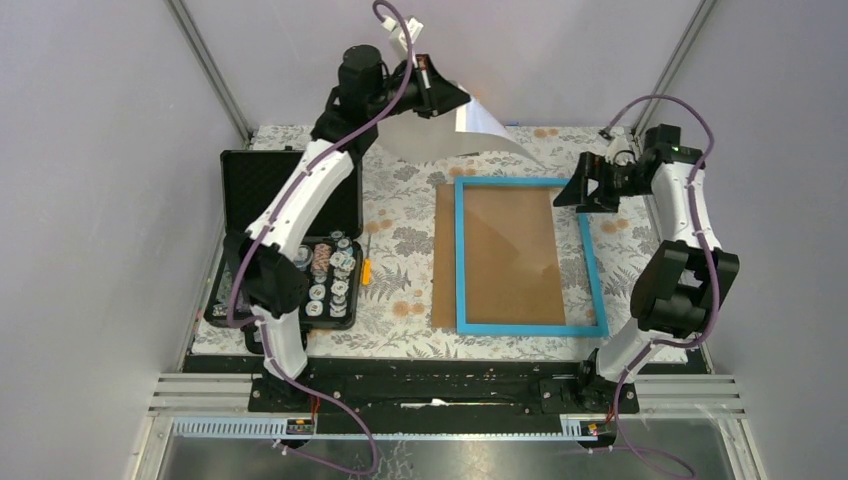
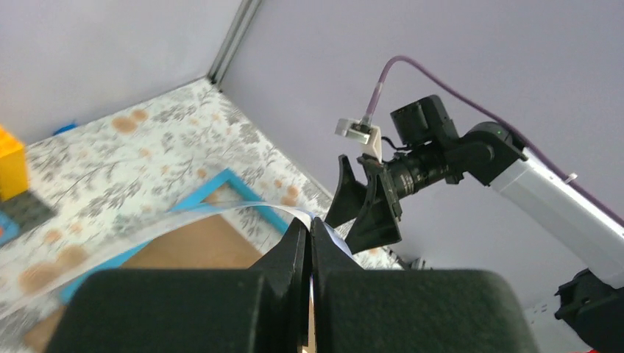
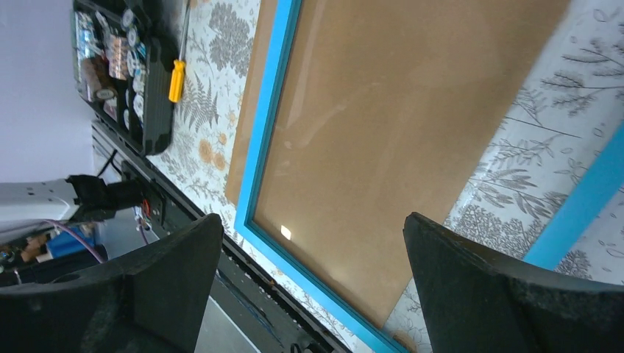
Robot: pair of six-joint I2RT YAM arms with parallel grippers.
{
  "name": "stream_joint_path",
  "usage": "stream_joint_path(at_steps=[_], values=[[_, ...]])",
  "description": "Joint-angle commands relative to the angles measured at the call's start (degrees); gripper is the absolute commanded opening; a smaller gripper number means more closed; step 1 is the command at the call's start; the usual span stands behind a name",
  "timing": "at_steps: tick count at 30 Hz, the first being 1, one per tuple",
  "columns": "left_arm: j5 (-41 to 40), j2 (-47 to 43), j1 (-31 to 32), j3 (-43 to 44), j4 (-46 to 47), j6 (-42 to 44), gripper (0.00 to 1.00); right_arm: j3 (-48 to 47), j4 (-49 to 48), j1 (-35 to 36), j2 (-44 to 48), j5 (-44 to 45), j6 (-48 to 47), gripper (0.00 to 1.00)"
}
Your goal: Take the photo out of the frame
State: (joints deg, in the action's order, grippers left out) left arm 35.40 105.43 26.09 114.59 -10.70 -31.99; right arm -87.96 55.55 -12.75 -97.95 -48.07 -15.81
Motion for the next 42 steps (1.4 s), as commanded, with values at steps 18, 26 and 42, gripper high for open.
stream_joint_path(at_steps=[18,26,42], values=[[7.58,-3.78,14.06,-37.23,33.77,-19.18,0.0,1.32,3.29,-21.3,-0.72,-3.56,-4.91,1.0],[4.96,-3.25,13.85,-50.0,36.71,-23.48,0.0,4.45,3.02,-21.37,0.7,-1.81,-6.72,1.0],[-3.23,-4.05,16.55,-62.7,38.11,-26.15,0.14,9.53,1.85,-21.33,1.89,0.51,-8.86,1.0]])
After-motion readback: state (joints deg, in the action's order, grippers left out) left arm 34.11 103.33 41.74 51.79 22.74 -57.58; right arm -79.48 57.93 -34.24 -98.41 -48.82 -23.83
